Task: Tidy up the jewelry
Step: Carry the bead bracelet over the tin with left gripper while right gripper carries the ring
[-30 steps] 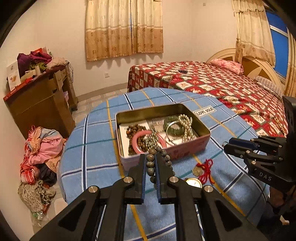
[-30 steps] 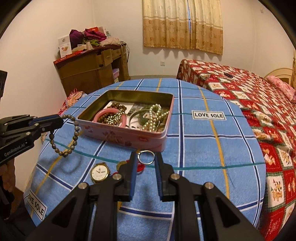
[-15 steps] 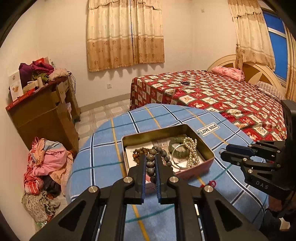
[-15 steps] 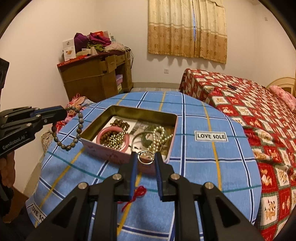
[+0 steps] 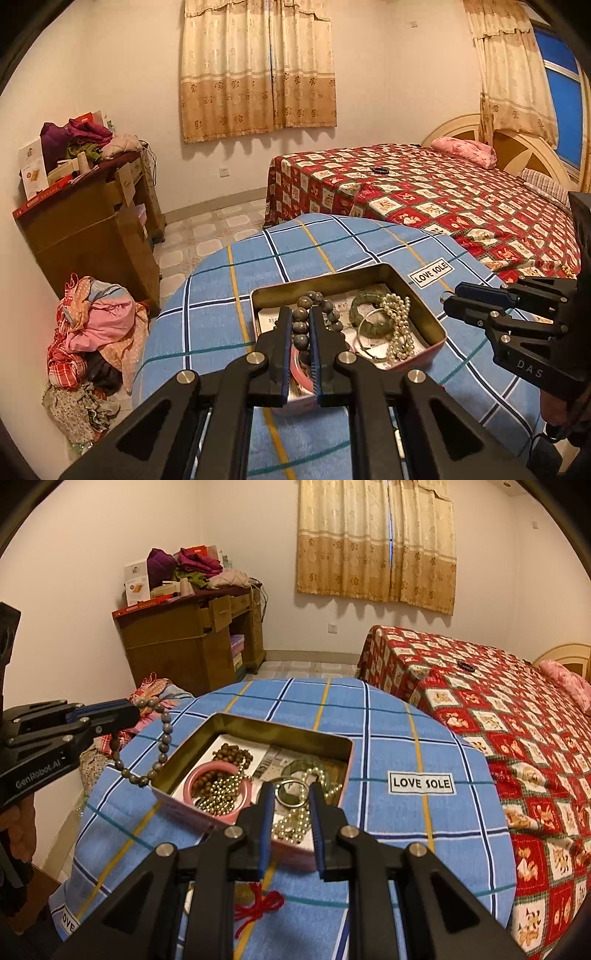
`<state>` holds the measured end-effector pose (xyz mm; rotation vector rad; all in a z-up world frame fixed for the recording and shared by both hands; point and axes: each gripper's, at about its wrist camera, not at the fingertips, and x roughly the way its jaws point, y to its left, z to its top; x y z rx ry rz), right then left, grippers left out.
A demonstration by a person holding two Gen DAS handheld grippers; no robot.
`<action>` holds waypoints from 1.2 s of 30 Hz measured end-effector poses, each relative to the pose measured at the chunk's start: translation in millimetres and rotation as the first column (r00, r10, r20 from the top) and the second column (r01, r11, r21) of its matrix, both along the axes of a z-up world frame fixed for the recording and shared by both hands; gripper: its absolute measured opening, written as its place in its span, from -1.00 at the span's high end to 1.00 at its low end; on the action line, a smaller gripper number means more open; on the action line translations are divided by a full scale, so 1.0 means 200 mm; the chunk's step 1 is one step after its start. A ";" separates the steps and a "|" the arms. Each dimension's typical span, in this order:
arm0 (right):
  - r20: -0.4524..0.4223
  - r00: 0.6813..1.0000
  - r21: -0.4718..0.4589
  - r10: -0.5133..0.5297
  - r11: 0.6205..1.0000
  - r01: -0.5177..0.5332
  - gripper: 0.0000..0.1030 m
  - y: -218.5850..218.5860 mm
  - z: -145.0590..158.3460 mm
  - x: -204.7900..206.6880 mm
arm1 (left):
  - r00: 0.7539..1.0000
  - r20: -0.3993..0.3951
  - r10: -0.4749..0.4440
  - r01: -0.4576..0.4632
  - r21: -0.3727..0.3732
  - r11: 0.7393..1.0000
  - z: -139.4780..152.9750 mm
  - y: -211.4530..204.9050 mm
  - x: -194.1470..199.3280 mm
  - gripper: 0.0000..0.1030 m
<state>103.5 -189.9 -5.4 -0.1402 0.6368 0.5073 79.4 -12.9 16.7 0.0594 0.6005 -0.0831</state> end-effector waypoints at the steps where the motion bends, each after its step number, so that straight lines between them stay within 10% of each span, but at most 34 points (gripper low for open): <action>1: 0.001 1.000 -0.002 -0.001 1.000 0.001 0.59 0.01 0.00 0.01 | 1.000 -0.001 0.001 -0.001 -0.001 1.000 0.00 0.00 0.01 0.84; 36: -0.033 0.999 -0.062 -0.007 0.998 0.005 0.59 0.15 -0.07 0.28 | 0.995 -0.102 0.008 -0.007 0.012 1.000 -0.16 0.02 0.34 0.84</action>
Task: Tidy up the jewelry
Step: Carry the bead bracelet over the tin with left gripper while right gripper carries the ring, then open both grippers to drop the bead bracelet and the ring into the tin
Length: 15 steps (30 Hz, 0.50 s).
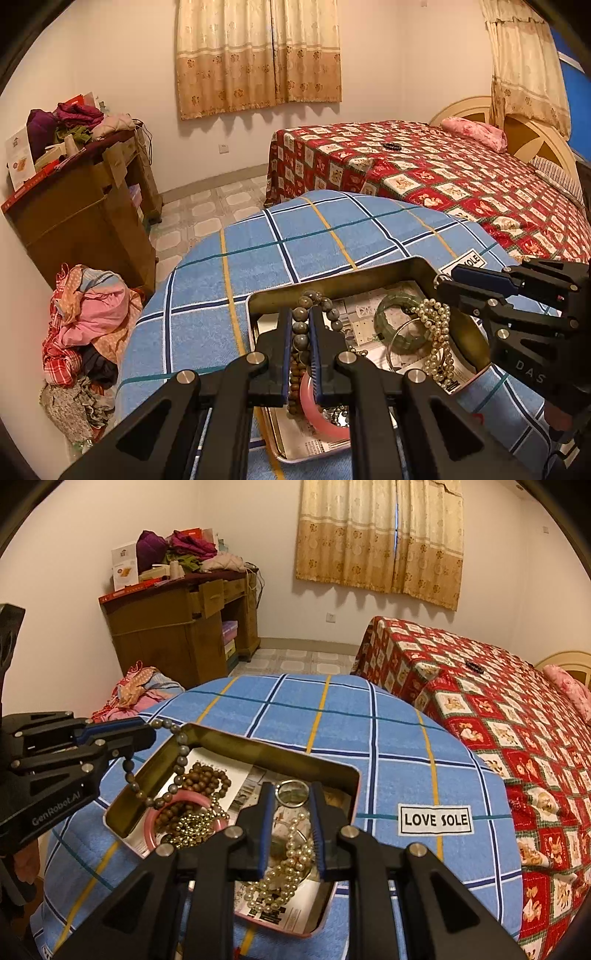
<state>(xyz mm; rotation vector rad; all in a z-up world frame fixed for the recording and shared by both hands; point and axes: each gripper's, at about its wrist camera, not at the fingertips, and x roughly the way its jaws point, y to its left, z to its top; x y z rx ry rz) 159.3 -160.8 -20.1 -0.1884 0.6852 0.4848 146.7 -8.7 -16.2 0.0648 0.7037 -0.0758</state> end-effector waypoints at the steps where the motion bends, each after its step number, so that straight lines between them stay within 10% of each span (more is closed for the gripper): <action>1: -0.003 1.000 -0.001 0.000 1.000 0.000 0.59 0.00 0.00 0.01 | 1.000 -0.003 0.000 0.000 0.000 1.000 0.00 0.00 0.00 0.84; 15: -0.022 1.000 -0.019 0.006 1.000 -0.006 0.59 0.03 -0.06 0.05 | 0.999 -0.038 0.000 0.000 0.011 1.000 -0.08 0.01 0.02 0.84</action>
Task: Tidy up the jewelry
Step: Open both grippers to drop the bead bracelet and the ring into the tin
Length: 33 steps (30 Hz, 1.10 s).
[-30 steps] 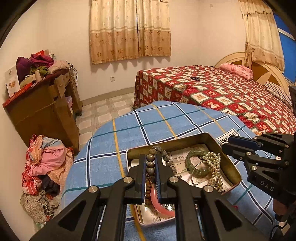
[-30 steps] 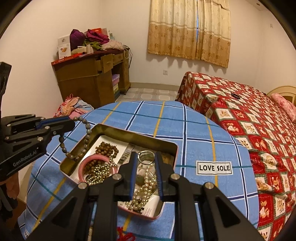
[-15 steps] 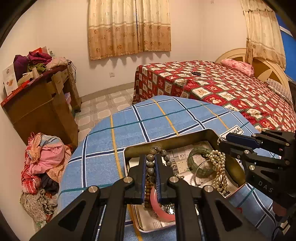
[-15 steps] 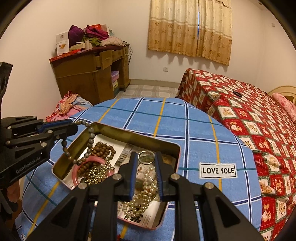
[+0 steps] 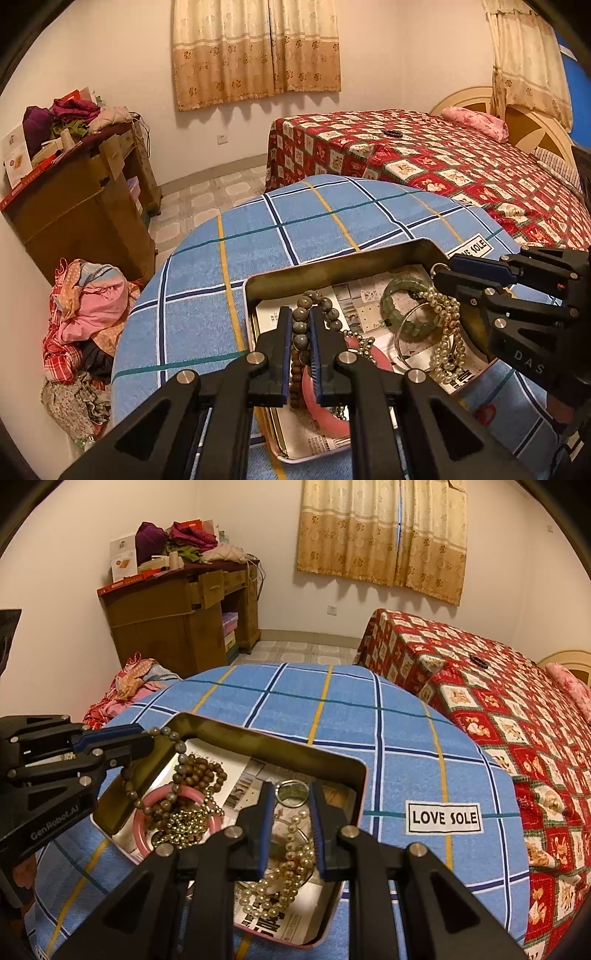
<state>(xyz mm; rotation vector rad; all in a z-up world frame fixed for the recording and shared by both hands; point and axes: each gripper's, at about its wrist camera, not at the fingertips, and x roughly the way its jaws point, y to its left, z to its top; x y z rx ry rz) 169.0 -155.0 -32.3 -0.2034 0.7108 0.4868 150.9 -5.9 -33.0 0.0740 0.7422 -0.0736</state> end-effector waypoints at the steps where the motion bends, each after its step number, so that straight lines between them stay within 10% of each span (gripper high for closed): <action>1: -0.002 1.000 -0.001 0.001 1.000 -0.001 0.59 0.00 0.00 0.00 | 1.000 -0.002 0.000 0.000 0.002 1.000 0.00 0.00 0.00 0.84; 8: -0.009 1.000 0.003 0.001 1.000 -0.001 0.57 0.00 -0.02 0.00 | 1.000 0.001 -0.004 0.004 -0.004 1.000 -0.01 0.00 0.00 0.79; 13: -0.003 1.000 0.010 0.000 1.000 0.000 0.33 -0.01 -0.02 -0.02 | 0.999 0.032 0.029 -0.028 -0.014 0.999 0.01 0.01 -0.03 -0.36; 23: 0.011 0.999 0.018 -0.037 0.999 0.037 -0.35 -0.08 -0.02 -0.09 | 0.998 0.025 0.050 -0.049 -0.026 0.998 0.01 0.04 -0.10 -0.38; 33: 0.011 0.998 0.014 -0.068 0.998 0.067 -0.41 -0.14 -0.02 -0.18 | 0.996 0.004 0.089 -0.089 -0.027 0.996 -0.02 0.01 -0.27 -0.38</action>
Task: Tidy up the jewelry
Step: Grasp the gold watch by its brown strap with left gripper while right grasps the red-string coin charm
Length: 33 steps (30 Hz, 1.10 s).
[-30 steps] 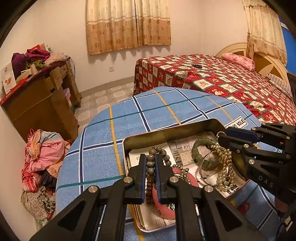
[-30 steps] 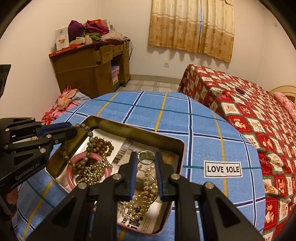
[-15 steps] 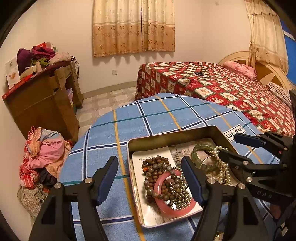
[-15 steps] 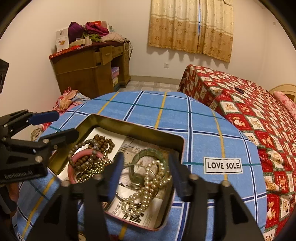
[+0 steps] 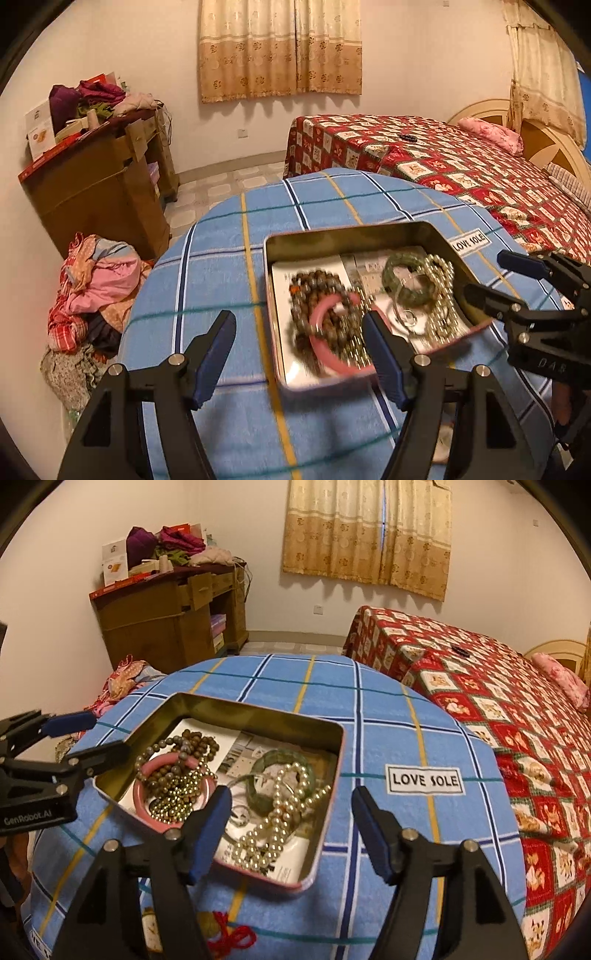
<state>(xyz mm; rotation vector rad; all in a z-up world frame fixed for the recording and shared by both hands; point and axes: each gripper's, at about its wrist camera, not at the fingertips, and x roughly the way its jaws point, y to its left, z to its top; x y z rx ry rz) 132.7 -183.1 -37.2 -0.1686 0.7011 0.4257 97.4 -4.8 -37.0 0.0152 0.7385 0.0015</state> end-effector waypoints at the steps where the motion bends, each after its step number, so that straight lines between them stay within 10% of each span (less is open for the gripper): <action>1: 0.002 1.000 0.003 -0.004 1.000 0.004 -0.43 -0.01 0.00 -0.02 | 1.000 -0.002 -0.002 0.002 -0.001 1.000 -0.01 -0.02 -0.03 -0.38; 33: -0.078 0.983 0.051 -0.166 0.984 0.170 -0.60 -0.33 -0.18 -0.31 | 0.992 -0.126 -0.026 0.029 0.017 0.999 -0.25 -0.35 -0.28 -0.39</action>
